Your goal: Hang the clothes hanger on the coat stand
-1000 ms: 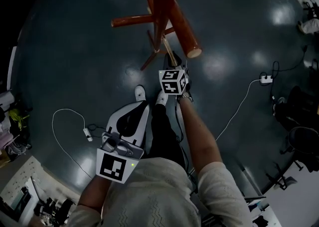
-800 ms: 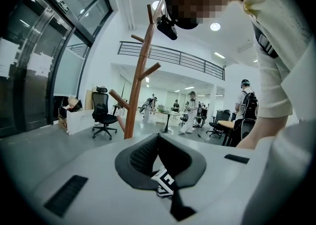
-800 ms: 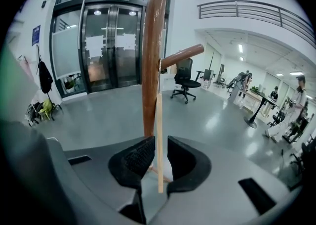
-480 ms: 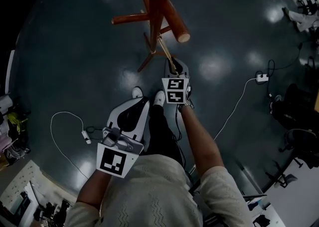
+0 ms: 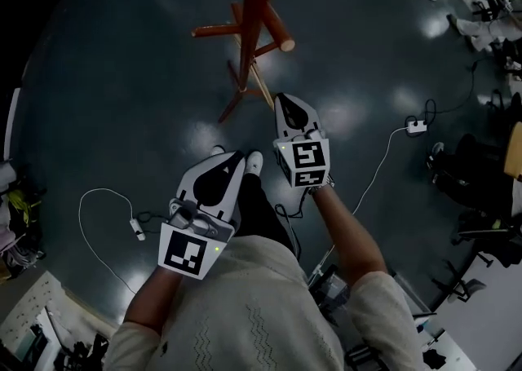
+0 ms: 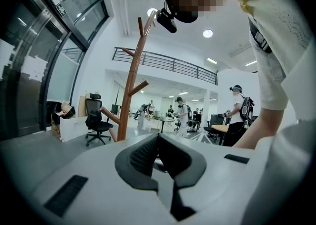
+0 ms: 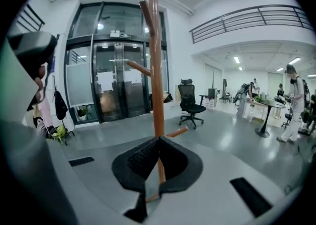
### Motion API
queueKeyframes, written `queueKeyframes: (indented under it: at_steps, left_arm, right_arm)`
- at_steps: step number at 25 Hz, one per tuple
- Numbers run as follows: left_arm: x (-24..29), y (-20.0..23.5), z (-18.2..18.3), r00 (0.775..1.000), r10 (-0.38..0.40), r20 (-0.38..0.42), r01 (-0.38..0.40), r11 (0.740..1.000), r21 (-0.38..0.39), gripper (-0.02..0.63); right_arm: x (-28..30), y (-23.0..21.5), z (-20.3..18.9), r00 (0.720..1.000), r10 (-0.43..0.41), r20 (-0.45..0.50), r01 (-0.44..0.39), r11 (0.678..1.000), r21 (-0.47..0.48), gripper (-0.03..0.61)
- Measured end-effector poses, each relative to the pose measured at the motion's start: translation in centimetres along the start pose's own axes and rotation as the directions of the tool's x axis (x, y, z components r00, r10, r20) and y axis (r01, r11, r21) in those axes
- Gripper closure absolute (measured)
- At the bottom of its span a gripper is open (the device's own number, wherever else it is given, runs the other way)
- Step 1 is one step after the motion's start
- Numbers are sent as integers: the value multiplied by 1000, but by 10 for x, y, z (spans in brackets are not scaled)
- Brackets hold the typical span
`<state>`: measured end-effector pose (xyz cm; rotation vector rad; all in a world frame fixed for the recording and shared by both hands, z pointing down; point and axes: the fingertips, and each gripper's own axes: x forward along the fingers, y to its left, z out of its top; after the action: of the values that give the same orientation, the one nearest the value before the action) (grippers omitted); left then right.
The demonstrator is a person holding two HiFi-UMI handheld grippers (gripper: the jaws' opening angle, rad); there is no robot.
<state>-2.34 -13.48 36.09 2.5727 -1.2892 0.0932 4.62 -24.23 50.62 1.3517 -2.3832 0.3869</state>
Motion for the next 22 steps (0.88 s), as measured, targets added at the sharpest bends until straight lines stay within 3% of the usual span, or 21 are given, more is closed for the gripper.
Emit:
queueKeyframes:
  at_steps: [6, 12, 17, 22]
  left_arm:
    - [-6, -3, 24, 999, -8, 41, 7, 1000, 26, 601]
    - [-9, -12, 47, 996, -51, 75, 47, 998, 51, 601]
    - [-7, -24, 56, 991, -94, 92, 88, 994, 71, 601]
    - [-7, -34, 49, 988, -131, 80, 127, 990, 55, 601]
  right_arm:
    - [-52, 25, 59, 993, 98, 62, -97, 995, -27, 559]
    - [-97, 43, 110, 985, 52, 165, -46, 998, -38, 558]
    - [-125, 58, 126, 981, 76, 181, -80, 997, 14, 558]
    - [-142, 60, 143, 972, 34, 233, -43, 998, 35, 558]
